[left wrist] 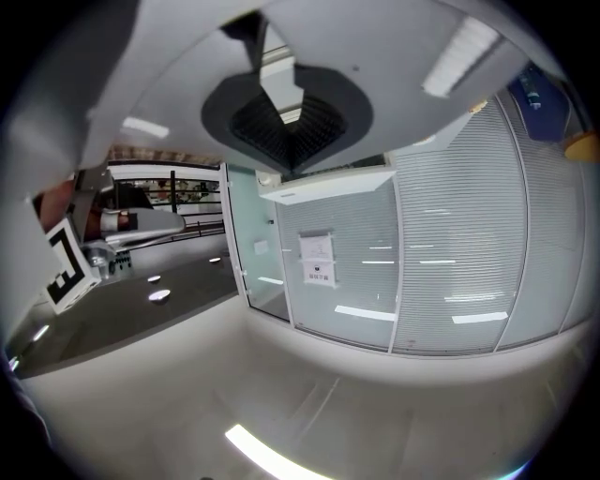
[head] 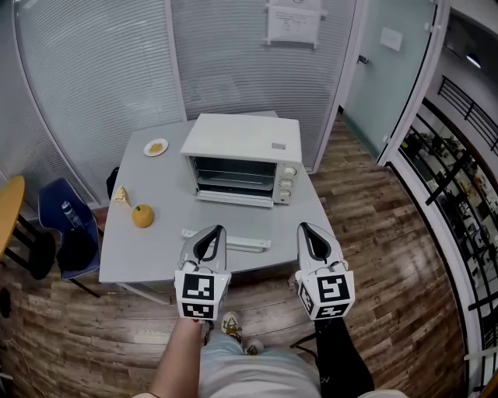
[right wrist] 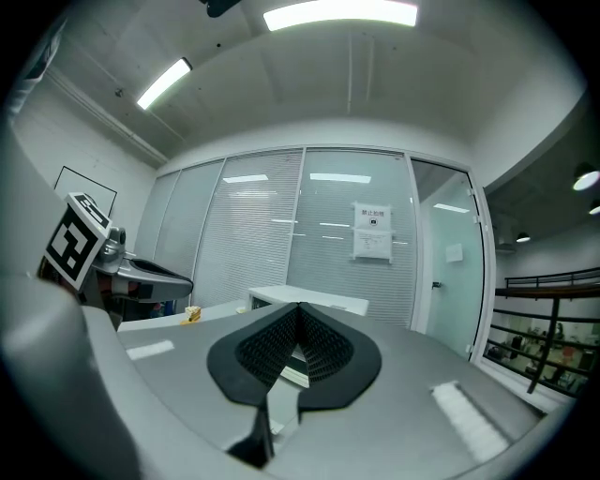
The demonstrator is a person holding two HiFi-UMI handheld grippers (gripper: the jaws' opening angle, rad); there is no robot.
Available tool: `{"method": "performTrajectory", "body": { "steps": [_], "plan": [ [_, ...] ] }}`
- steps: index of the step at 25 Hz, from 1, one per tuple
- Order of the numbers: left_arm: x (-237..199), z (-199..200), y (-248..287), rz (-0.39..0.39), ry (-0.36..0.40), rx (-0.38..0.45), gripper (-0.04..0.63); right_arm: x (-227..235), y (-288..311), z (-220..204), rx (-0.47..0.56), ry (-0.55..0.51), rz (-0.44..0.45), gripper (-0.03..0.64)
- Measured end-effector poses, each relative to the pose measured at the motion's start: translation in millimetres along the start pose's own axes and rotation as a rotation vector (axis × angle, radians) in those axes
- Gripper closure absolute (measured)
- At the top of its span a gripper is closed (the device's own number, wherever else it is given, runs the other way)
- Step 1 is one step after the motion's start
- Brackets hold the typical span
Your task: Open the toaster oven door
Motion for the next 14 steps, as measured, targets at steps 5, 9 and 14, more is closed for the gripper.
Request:
{"method": "performTrajectory", "body": {
  "steps": [5,9,14],
  "plan": [
    [-1.3,3.3,-0.7,0.006,0.005,0.009,0.538,-0.1,1.1,3.0,0.008,-0.006,0.002,0.614],
    [-3.5,3.4,-1.3,0.011,0.001,0.014,0.538,-1.7,3.4,4.2,0.012,-0.010,0.007,0.614],
    [-7.2,5.8,-0.7,0.015,-0.001,0.021,0.538,-3.3,5.8,5.6,0.016,-0.014,0.010,0.614]
  ]
}}
Point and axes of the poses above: the fingertips, and each gripper's own axes: y forward along the fingers, x to its right, z out of its top, the point moved 7 cm from there along -y, backward along the fingers, and after that the axes turned 13 degrees about x, right-handed, at the moved point
